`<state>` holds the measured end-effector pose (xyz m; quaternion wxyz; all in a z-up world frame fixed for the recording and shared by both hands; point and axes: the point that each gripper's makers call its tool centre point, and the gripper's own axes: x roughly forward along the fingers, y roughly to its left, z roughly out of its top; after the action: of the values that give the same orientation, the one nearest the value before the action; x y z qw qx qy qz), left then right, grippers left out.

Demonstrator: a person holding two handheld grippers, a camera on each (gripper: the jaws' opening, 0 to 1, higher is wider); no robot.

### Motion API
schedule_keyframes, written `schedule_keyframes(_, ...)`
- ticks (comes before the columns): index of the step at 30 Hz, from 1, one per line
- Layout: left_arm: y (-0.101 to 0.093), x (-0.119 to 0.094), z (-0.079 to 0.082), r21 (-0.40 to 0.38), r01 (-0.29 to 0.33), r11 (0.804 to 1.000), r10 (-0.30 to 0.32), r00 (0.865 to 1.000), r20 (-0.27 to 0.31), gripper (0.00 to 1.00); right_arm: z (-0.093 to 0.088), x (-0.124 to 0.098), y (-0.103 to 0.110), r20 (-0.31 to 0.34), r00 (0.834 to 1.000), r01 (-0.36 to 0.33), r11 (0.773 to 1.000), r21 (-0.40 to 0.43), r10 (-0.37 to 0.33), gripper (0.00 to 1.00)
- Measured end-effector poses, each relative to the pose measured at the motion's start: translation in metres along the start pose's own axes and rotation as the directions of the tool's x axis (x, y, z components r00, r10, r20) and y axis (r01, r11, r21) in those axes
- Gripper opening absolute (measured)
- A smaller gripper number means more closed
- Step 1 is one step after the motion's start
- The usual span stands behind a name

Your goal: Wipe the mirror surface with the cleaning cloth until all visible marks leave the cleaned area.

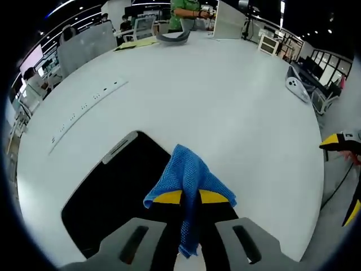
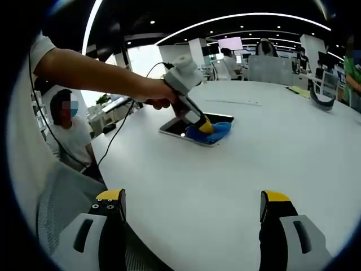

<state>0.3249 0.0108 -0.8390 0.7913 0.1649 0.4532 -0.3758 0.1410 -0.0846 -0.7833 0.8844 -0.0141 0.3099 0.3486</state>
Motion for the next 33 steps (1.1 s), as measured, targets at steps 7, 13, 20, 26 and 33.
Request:
schedule_keyframes(7,0.0,0.0,-0.002,-0.004,-0.002,1.0,0.002,1.0,0.003,0.07,-0.002,0.0,0.002,-0.004,1.0,-0.002,1.0,0.0,0.002,0.99)
schedule_keyframes(13,-0.002,0.001,-0.003,-0.004,-0.003,1.0,0.003,1.0,0.003,0.07,-0.001,0.0,0.004,-0.002,1.0,-0.004,1.0,-0.003,0.004,0.99)
schedule_keyframes(20,-0.009,-0.003,-0.008,-0.003,-0.002,1.0,0.002,1.0,0.005,0.07,0.001,-0.001,0.006,0.001,1.0,-0.004,1.0,-0.011,0.004,0.99)
schedule_keyframes(26,-0.011,-0.004,-0.007,0.061,-0.009,0.998,0.007,0.999,0.034,0.08,0.005,-0.003,0.007,0.01,1.0,0.0,1.0,-0.015,0.0,0.99)
schedule_keyframes(33,-0.007,-0.008,-0.008,0.039,0.0,0.999,-0.003,0.998,0.058,0.08,0.008,-0.005,0.009,0.021,1.0,0.001,1.0,-0.024,0.0,0.99)
